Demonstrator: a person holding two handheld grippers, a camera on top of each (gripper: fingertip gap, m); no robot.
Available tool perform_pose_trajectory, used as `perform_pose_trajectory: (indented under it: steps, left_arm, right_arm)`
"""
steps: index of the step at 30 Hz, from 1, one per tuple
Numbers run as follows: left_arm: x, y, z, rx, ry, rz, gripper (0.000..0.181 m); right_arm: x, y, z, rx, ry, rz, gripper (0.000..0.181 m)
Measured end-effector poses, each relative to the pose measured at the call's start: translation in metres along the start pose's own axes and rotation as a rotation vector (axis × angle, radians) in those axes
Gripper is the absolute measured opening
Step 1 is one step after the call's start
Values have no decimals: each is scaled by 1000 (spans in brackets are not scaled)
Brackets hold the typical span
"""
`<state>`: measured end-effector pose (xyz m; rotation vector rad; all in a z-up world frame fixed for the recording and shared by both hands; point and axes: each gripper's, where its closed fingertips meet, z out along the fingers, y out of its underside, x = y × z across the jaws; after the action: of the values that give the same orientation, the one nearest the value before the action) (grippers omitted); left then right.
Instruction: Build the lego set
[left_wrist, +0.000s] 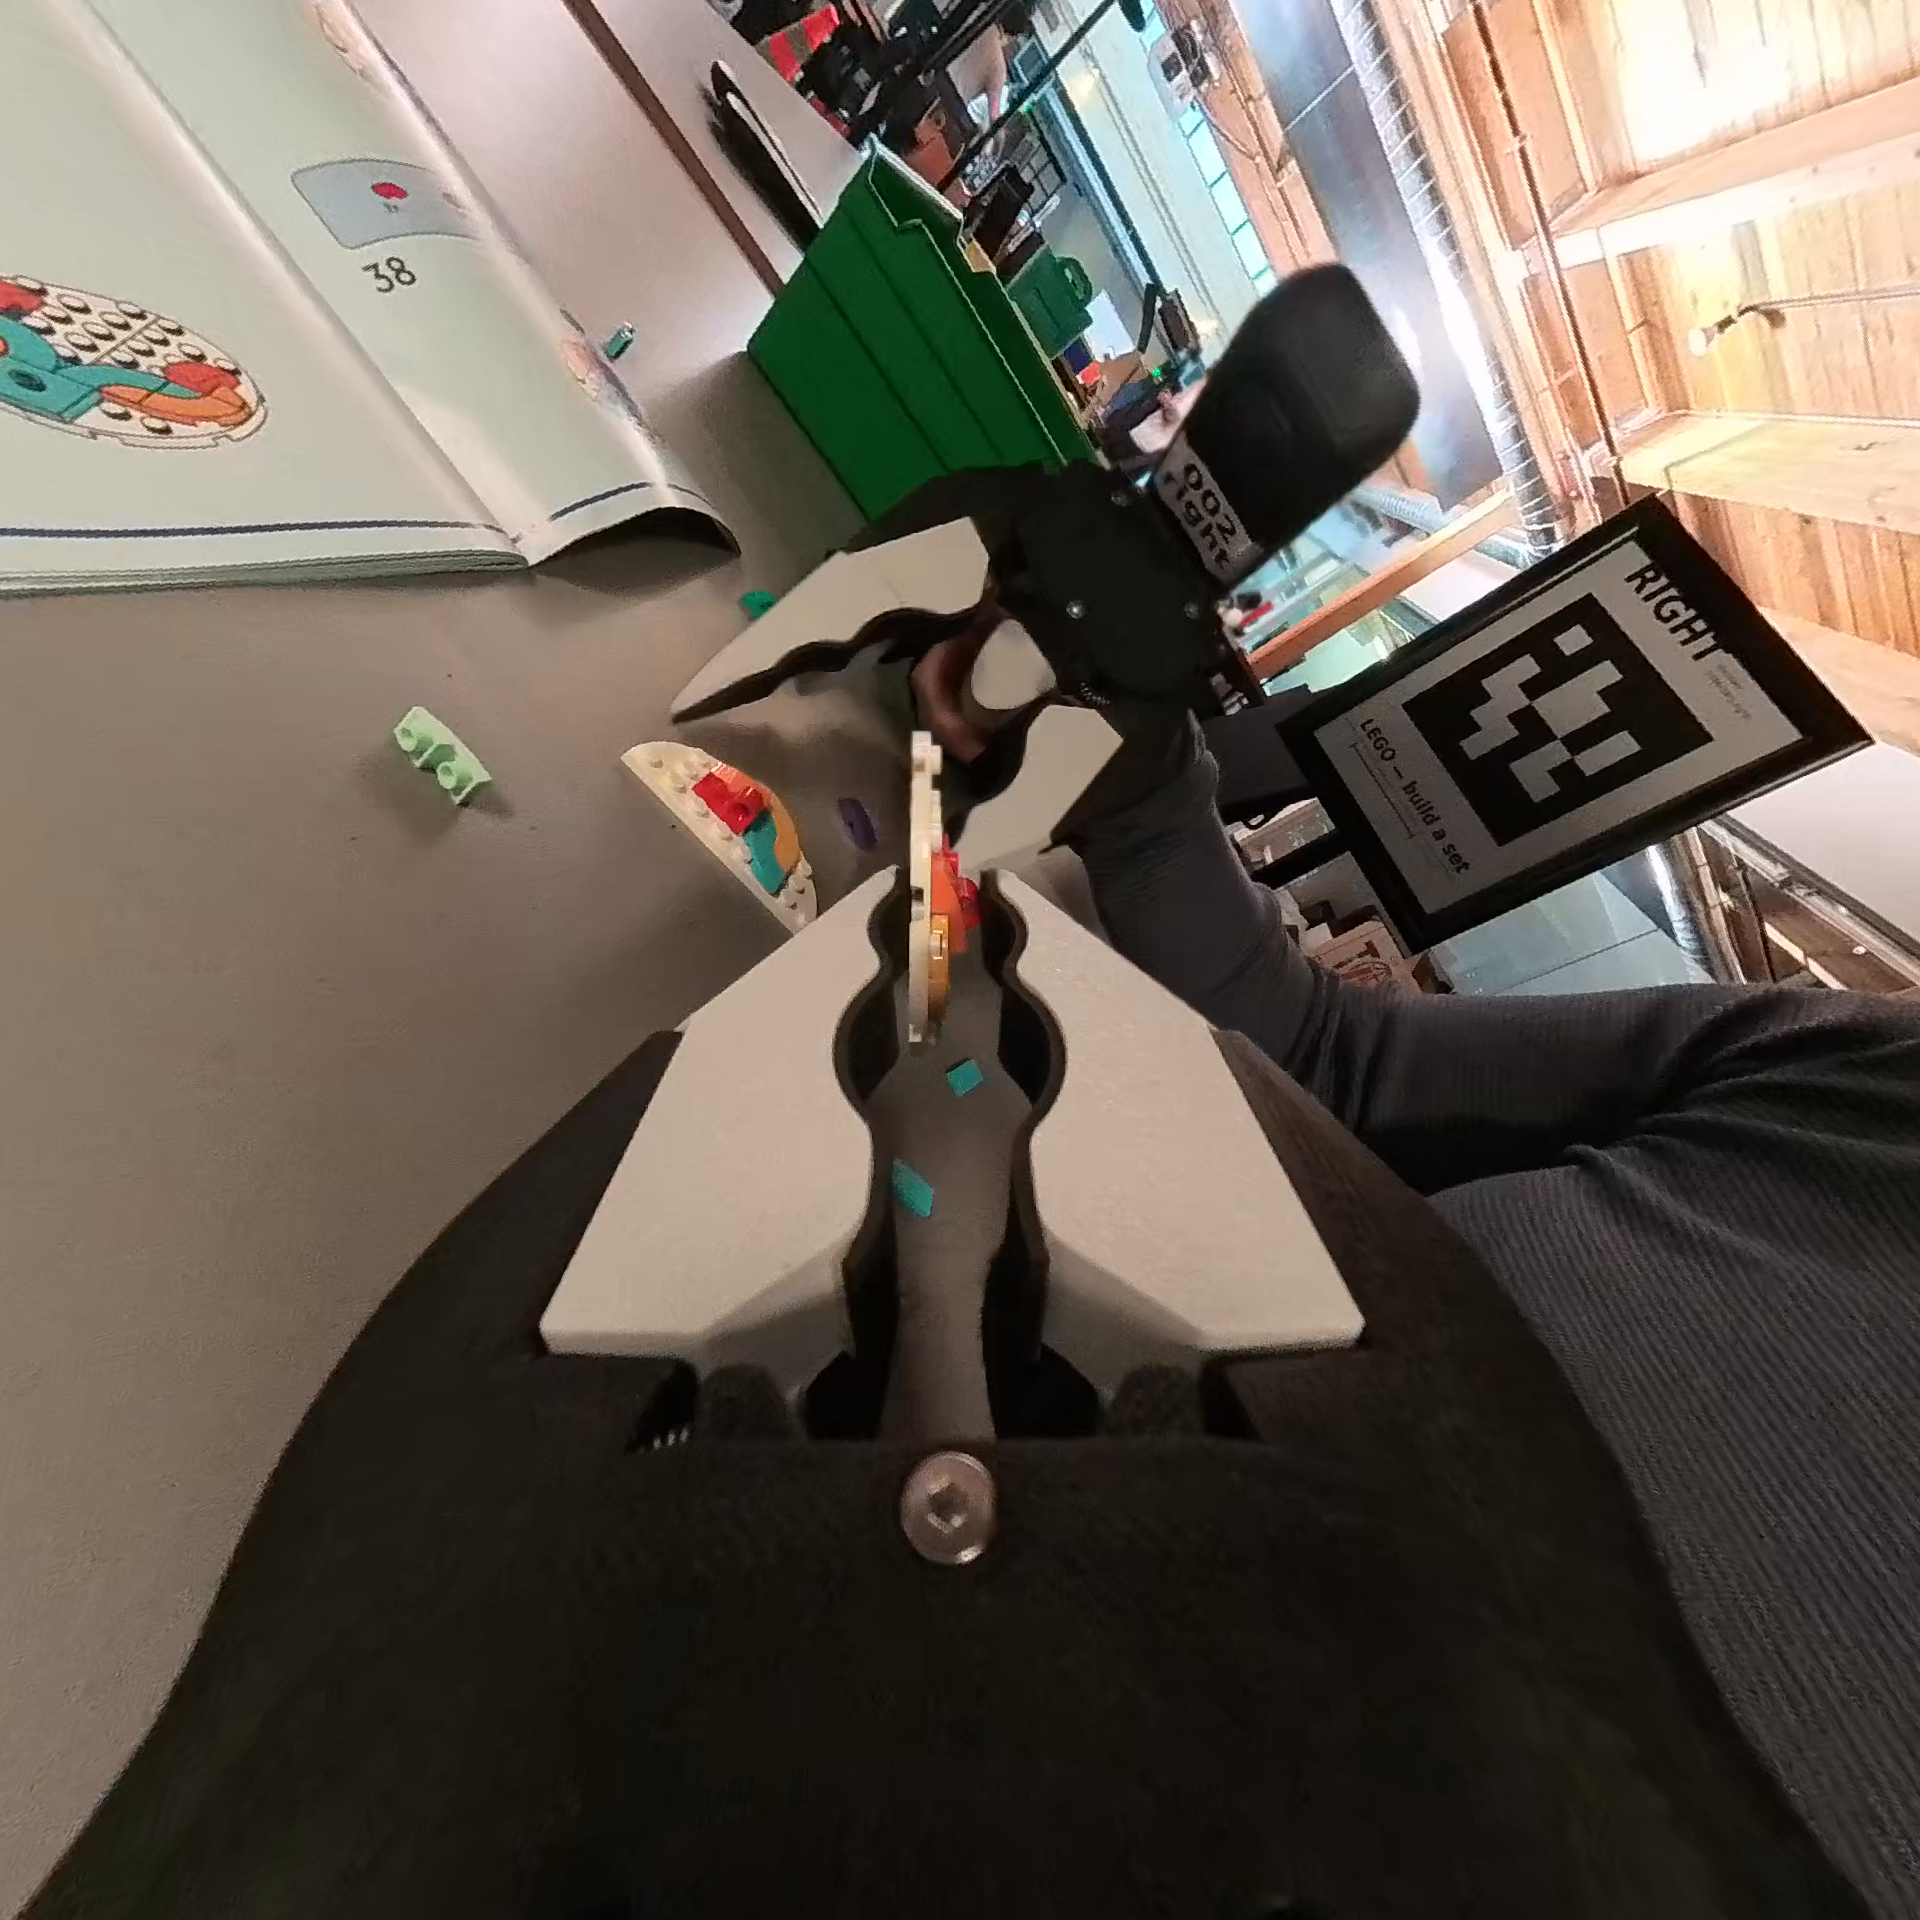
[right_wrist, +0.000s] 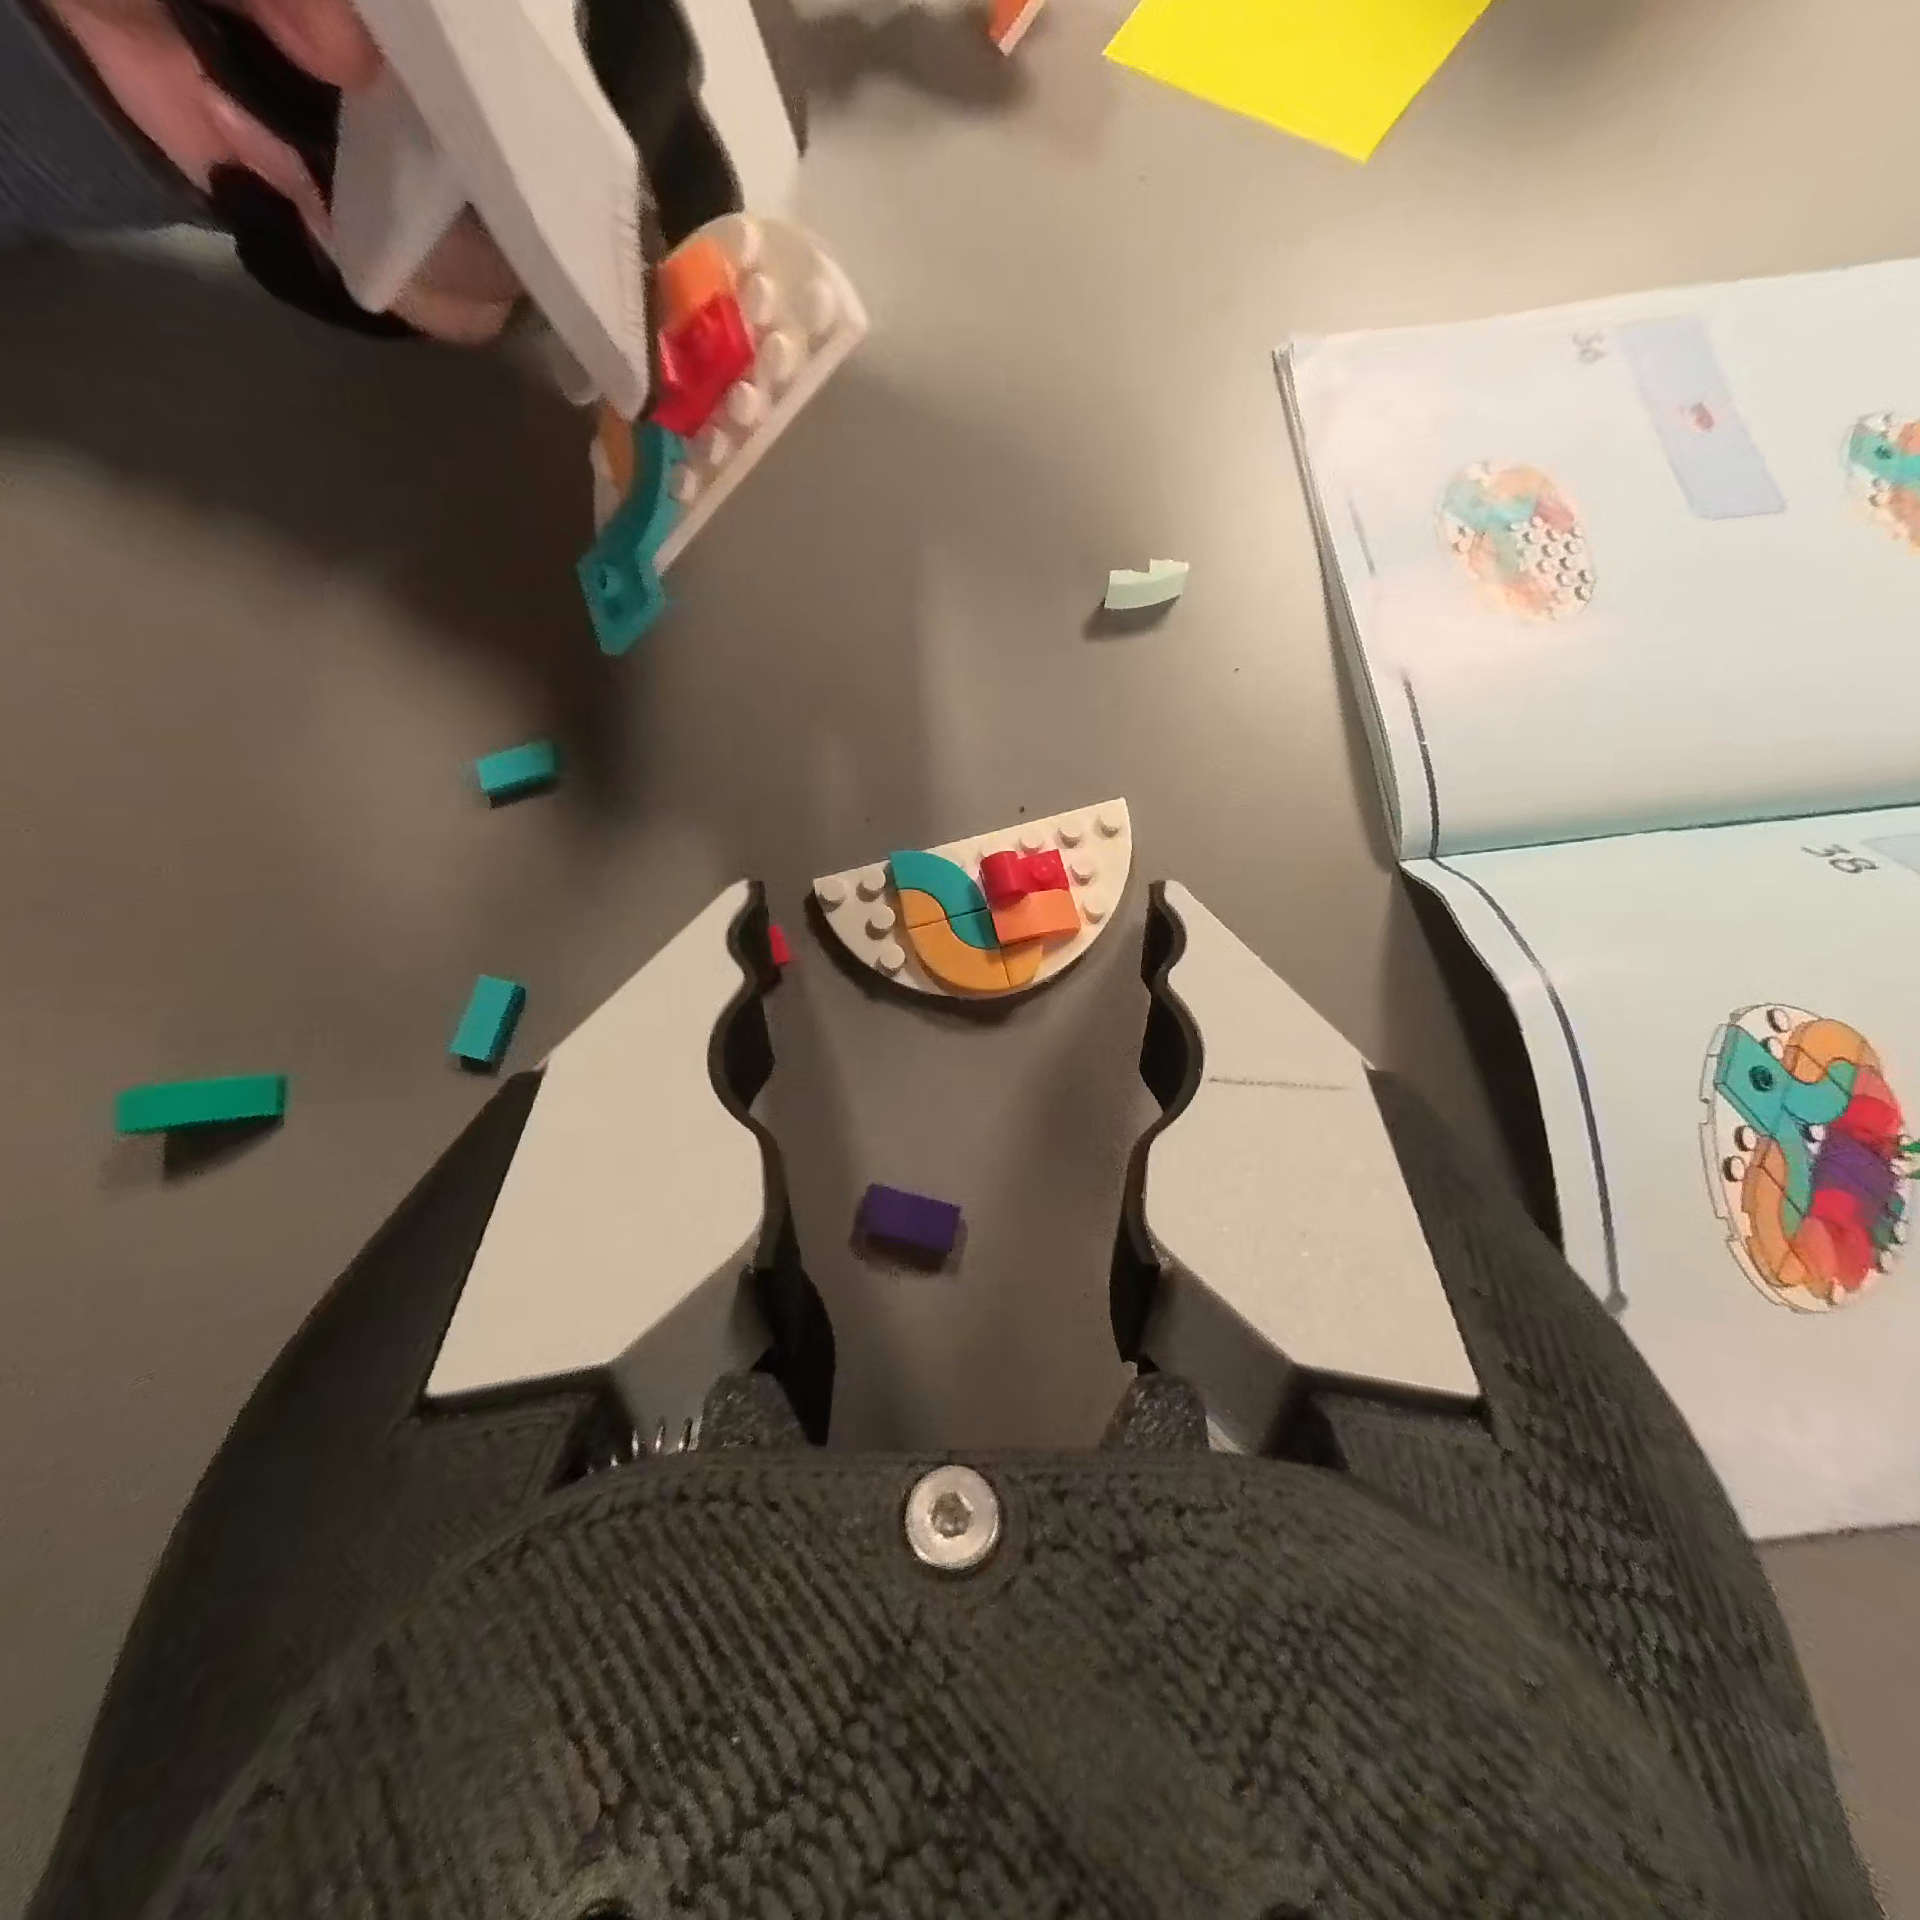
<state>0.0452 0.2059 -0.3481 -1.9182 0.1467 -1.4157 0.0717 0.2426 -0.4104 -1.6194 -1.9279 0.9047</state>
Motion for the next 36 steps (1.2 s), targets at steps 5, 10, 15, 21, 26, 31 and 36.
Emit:
perform_pose_trajectory:
  steps: [5,10,15,21,26,31,36]
  left_arm:
    - [0,0,-1,-1,-10,18,12]
    - [-1,-7,-6,29,-3,20,12]
    - [-4,-14,-14,66,-21,35,12]
    - [-4,-22,-22,104,-20,30,11]
    - [-6,-22,-22,103,-12,21,12]
    - [-9,-24,-26,116,-2,6,12]
    - [-1,-29,-30,141,67,18,11]
  right_arm:
    - [1,1,3,-19,-4,25,62]
    - [-6,-6,12,-27,-10,-8,57]
    - [-3,-21,5,-1,88,201,56]
    - [-7,-7,9,-101,320,368,59]
    - [-2,-4,14,-174,438,399,51]
    - [-6,-7,17,-212,417,401,46]
    - [-6,-18,-23,-49,441,343,51]
